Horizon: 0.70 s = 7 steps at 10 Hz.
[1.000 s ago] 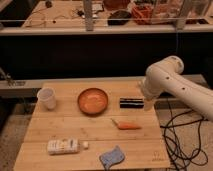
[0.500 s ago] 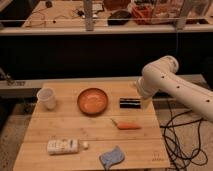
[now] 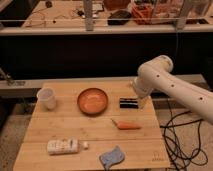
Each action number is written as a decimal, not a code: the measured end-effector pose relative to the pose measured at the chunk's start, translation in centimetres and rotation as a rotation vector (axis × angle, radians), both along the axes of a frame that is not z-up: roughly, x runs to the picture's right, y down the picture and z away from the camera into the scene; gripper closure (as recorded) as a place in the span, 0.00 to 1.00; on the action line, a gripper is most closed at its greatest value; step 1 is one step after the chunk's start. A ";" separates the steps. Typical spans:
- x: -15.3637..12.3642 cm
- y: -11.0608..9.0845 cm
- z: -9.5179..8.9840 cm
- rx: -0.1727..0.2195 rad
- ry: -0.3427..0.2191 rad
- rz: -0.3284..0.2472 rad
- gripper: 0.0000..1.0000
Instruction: Pick up the ceramic bowl
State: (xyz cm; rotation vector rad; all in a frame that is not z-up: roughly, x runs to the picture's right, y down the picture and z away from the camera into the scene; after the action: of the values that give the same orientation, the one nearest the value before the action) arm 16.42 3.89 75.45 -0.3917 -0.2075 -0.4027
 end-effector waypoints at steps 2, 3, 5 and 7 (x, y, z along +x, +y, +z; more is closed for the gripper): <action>-0.3 -0.1 0.3 0.002 -0.012 -0.021 0.20; -0.8 -0.1 0.5 0.002 -0.022 -0.034 0.20; -1.2 -0.3 0.9 0.002 -0.035 -0.058 0.20; -1.8 -0.4 1.4 0.004 -0.052 -0.091 0.20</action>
State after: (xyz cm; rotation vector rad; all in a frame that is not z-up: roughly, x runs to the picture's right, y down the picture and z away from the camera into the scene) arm 14.64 3.53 76.89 -0.3877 -0.2403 -0.5031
